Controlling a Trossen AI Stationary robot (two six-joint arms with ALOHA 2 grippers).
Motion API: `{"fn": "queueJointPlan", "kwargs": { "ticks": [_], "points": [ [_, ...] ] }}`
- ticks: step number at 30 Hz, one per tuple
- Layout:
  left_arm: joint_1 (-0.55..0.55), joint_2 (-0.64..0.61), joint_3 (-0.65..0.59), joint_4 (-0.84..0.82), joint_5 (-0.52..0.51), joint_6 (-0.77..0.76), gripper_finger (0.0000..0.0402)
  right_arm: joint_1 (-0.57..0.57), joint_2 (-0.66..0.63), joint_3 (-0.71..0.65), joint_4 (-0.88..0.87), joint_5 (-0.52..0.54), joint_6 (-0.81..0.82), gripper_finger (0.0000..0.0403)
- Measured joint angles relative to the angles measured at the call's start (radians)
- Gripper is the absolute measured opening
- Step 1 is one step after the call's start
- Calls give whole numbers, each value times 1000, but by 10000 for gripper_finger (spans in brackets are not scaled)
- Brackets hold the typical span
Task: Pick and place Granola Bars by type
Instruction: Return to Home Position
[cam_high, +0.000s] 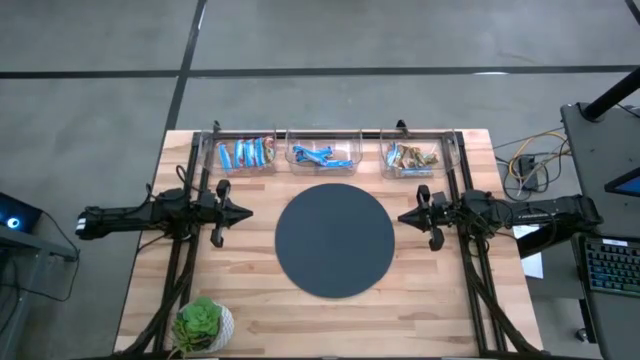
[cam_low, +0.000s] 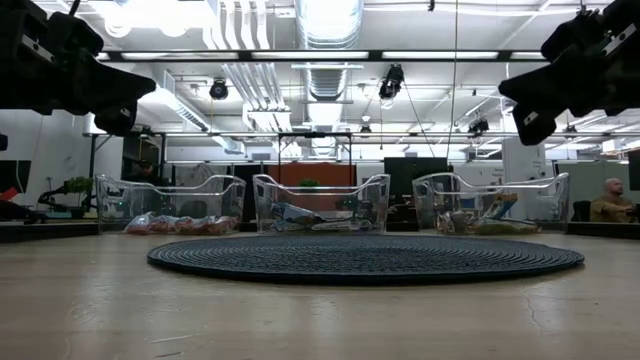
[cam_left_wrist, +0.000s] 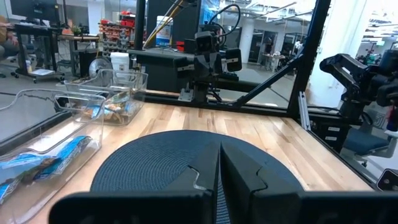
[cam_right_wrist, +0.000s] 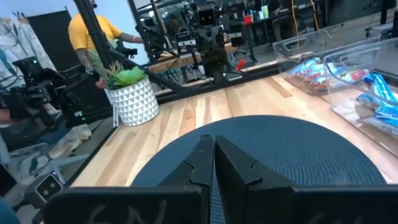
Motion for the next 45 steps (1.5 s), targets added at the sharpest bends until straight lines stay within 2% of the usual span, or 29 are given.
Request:
{"fn": "queueJointPlan", "kwargs": {
  "ticks": [11,45],
  "points": [
    [0,0,0,0,0,0,0,0,-16,0,29,23,-8,8],
    [0,0,0,0,0,0,0,0,-256,-1,-87,30,-86,8]
  ]
}}
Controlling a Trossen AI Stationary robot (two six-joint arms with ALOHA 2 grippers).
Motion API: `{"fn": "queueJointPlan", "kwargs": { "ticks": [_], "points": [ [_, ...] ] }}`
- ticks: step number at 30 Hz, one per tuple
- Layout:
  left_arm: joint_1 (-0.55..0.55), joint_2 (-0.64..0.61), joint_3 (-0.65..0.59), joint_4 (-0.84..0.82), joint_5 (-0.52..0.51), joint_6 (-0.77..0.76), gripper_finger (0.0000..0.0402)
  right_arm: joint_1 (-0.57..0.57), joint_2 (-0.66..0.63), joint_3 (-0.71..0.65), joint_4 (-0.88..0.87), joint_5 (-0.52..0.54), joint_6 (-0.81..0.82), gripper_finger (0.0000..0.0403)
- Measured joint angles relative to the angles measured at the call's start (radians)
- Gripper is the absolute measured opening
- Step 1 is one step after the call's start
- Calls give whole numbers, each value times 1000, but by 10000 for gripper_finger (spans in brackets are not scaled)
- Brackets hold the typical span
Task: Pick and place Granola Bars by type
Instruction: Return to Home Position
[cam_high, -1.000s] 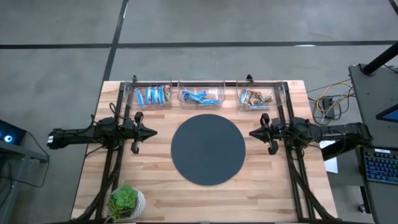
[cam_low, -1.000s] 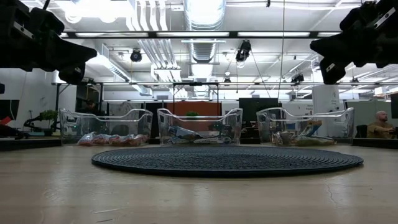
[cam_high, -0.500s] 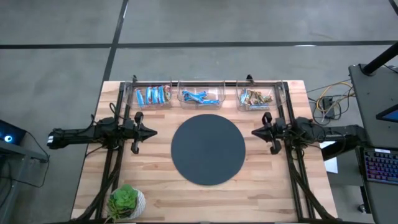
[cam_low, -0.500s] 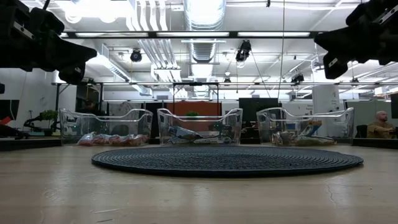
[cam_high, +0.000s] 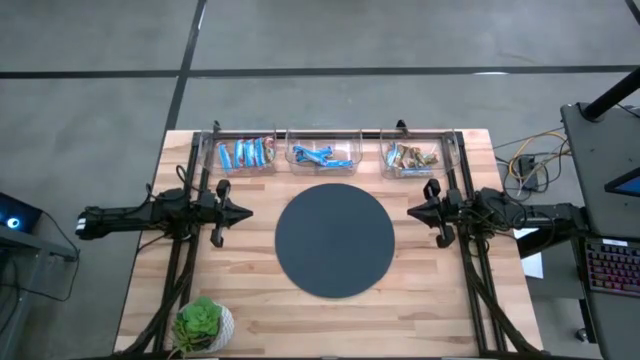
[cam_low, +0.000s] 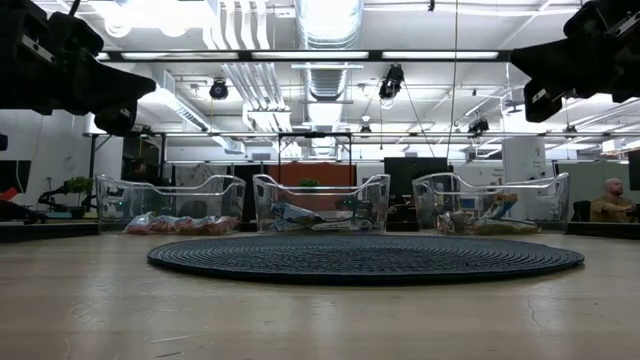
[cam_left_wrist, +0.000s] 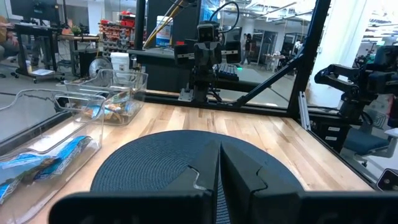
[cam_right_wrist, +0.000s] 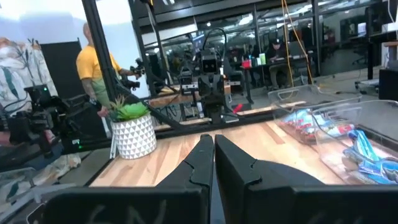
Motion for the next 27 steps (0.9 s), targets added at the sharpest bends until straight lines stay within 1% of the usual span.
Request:
{"fn": "queueJointPlan", "kwargs": {
  "ticks": [13,19,27],
  "points": [
    [0,0,0,0,0,0,0,0,2,0,-3,0,0,8],
    [0,0,0,0,0,0,0,0,2,0,-108,-1,1,8],
    [0,0,0,0,0,0,0,0,2,0,-119,-1,4,8]
  ]
}}
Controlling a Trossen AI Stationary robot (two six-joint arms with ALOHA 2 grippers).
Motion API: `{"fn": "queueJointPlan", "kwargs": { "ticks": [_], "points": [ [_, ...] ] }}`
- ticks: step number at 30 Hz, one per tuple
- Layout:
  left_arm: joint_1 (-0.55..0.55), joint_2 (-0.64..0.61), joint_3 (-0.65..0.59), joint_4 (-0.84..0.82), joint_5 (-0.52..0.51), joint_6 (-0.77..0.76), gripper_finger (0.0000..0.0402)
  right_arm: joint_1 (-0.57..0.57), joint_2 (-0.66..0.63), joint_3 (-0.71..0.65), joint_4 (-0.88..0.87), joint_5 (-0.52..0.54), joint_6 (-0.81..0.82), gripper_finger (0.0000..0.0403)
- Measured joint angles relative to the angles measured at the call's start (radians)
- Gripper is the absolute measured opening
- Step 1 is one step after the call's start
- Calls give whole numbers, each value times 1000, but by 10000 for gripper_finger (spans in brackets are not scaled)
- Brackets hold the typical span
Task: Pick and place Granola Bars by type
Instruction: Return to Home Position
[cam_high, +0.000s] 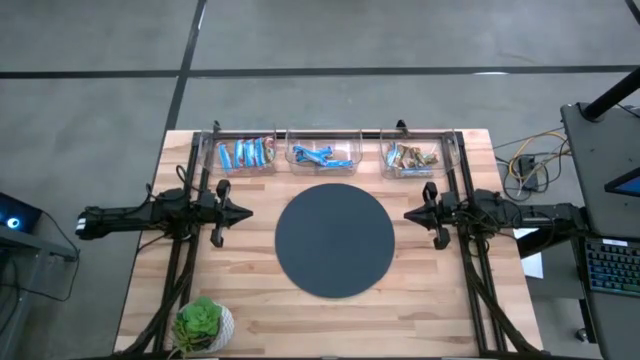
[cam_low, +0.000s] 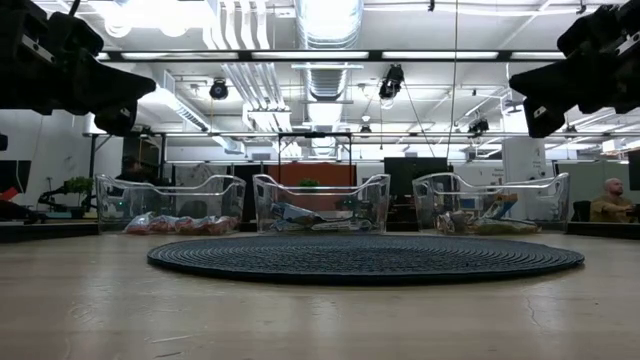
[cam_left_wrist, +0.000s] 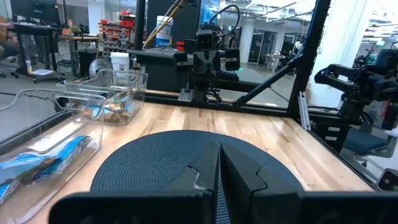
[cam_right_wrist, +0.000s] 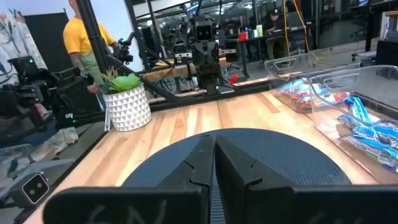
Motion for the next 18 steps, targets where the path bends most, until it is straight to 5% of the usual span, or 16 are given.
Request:
{"fn": "queueJointPlan", "kwargs": {
  "ticks": [18],
  "points": [
    [0,17,-1,-10,-1,50,0,0,0,0,-1,0,-3,9]
  ]
}}
